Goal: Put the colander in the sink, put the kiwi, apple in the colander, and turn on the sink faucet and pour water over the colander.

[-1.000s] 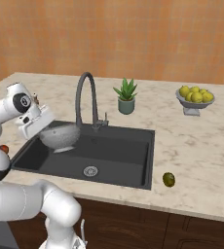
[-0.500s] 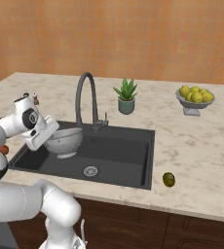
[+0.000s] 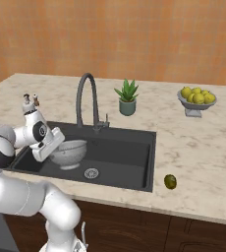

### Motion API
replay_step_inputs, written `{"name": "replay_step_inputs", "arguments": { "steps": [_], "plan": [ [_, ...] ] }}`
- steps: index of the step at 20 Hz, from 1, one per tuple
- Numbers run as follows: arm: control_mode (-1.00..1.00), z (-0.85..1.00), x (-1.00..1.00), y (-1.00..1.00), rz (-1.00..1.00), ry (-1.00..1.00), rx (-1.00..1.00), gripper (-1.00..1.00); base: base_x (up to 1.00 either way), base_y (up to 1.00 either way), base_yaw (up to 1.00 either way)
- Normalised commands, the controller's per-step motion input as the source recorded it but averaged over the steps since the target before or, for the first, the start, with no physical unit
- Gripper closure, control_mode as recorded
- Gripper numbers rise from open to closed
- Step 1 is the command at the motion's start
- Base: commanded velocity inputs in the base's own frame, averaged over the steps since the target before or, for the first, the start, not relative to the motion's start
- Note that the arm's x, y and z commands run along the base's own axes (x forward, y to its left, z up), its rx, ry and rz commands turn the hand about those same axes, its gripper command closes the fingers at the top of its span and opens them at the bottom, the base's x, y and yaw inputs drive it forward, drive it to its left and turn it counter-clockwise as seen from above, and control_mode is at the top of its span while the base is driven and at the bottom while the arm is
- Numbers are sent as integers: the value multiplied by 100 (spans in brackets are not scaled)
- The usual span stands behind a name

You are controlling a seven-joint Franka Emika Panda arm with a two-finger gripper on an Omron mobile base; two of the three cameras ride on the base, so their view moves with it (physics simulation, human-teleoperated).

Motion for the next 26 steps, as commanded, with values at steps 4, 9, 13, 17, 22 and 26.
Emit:
{"name": "replay_step_inputs", "arguments": {
  "steps": [4,9,13,17,22,26],
  "plan": [
    [-100,-30,27,13,-33,0,-7,100,0,0,0],
    [-100,-34,21,14,-36,0,-5,100,0,0,0],
    [-100,-32,31,23,-32,0,-4,100,0,0,0],
    [-100,-24,35,17,-29,0,-5,100,0,0,0],
    [-100,-11,40,17,-28,0,-5,100,0,0,0],
    [-100,-20,29,25,-27,0,-6,100,0,0,0]
  ]
}}
